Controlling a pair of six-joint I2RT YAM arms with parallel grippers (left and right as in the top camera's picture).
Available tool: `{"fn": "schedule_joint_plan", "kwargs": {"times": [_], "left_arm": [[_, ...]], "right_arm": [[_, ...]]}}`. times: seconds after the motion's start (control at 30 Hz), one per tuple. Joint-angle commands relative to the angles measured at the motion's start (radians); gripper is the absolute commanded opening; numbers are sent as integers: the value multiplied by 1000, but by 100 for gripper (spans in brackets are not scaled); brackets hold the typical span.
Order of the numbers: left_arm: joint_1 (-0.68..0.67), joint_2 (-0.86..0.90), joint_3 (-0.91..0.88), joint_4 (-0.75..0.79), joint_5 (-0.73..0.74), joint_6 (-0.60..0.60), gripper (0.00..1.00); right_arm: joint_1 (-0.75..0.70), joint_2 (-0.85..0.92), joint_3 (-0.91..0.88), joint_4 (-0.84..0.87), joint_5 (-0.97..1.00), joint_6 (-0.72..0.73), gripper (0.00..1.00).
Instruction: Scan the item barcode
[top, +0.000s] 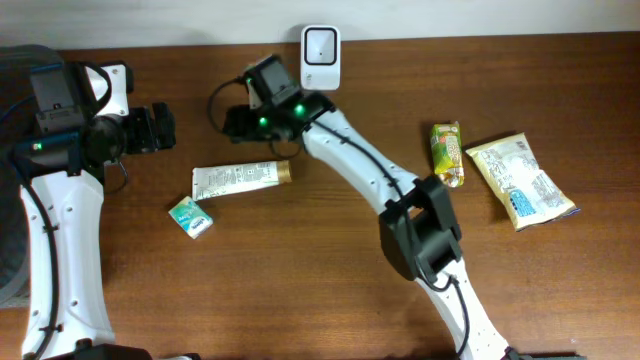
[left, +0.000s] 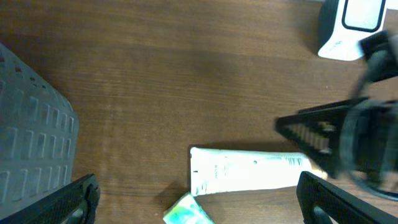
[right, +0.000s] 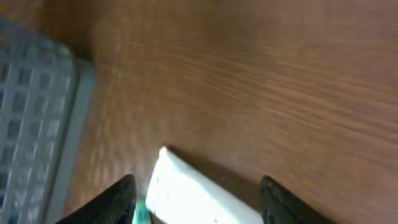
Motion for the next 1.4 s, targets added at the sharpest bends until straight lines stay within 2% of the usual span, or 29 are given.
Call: {"fn": "schedule_joint_plan", "kwargs": {"times": [0.0, 0.13, 0.27, 0.3, 0.4, 0.47, 0.53, 0.6, 0.67, 0.93, 1.17, 1.27, 1.37], "left_arm": [[2, -8, 7, 0, 11, 19, 99], [2, -8, 7, 0, 11, 19, 99], [2, -8, 7, 0, 11, 19, 99], [2, -8, 7, -1, 11, 19, 99], [2, -8, 7, -1, 11, 19, 99], [2, -8, 7, -1, 11, 19, 99], [2, -8, 7, 0, 11, 19, 99], [2, -8, 7, 0, 11, 19, 99], [2, -8, 7, 0, 11, 19, 99], [2, -8, 7, 0, 11, 19, 99], [2, -8, 7, 0, 11, 19, 99], [2, -8, 7, 0, 11, 19, 99], [2, -8, 7, -1, 11, 19, 99]], "right_arm": [[37, 53, -87, 64, 1, 93, 63], [68, 54, -183, 56, -8, 93, 63], [8, 34, -178, -92, -92, 66, 63], [-8, 24, -178, -123, -94, 33, 63], [-41, -15, -178, -179, -232, -212, 63], [-31, -27, -172, -235, -246, -318, 63], [-17, -29, -172, -278, -227, -383, 66], [4, -29, -172, -346, -81, -430, 72], [9, -29, -172, -382, -40, -455, 74], [53, -65, -82, -421, -190, -457, 74], [185, -60, -156, -446, 155, -381, 74], [182, -61, -159, -485, 299, -353, 72], [111, -61, -159, -544, 476, -352, 72]]}}
